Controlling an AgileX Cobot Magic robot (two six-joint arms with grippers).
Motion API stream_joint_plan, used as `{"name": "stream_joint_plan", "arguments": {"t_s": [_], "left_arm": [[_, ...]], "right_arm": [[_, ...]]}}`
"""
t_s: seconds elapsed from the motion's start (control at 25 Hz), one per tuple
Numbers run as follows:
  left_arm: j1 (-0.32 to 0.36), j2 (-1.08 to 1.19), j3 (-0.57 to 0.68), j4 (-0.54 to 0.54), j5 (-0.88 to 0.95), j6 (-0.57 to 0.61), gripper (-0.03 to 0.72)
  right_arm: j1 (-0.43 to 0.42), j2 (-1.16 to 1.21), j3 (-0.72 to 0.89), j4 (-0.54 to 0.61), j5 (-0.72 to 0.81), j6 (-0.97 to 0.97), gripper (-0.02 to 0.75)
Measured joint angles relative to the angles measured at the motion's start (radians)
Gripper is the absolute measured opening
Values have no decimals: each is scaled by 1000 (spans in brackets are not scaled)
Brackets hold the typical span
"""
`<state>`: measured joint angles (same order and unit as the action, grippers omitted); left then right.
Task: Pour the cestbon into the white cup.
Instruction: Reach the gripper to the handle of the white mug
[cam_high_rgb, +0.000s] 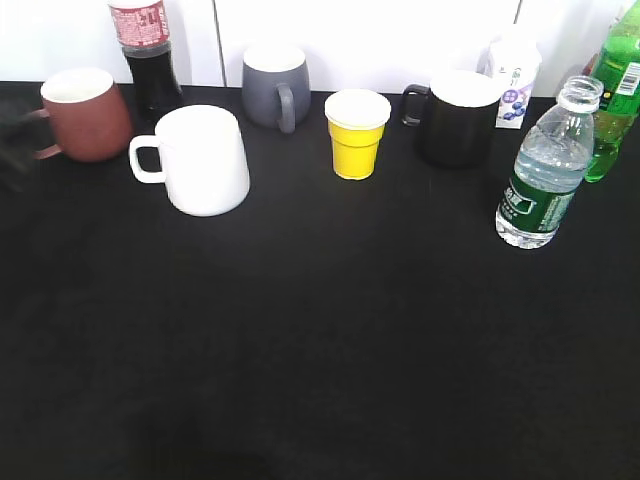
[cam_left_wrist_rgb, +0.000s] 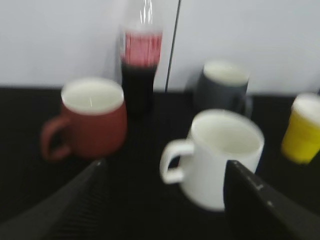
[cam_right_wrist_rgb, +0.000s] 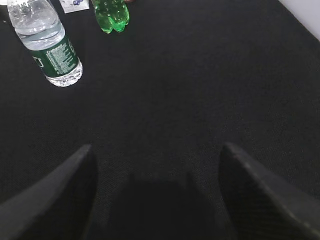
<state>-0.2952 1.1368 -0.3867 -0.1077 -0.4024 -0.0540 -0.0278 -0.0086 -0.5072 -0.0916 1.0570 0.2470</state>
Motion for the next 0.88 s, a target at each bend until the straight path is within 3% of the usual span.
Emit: {"name": "stream_joint_plan", "arguments": {"t_s": [0.2, 0.64, 0.88], "left_arm": [[-2, 352, 2, 95, -359, 0, 544], [1, 656, -112, 96, -497, 0, 528], [1, 691, -166, 98, -501, 0, 524]], "right_arm": [[0, 0, 0, 0, 0, 0, 575], [0, 0, 0, 0, 0, 0, 575], [0, 0, 0, 0, 0, 0, 575]]}}
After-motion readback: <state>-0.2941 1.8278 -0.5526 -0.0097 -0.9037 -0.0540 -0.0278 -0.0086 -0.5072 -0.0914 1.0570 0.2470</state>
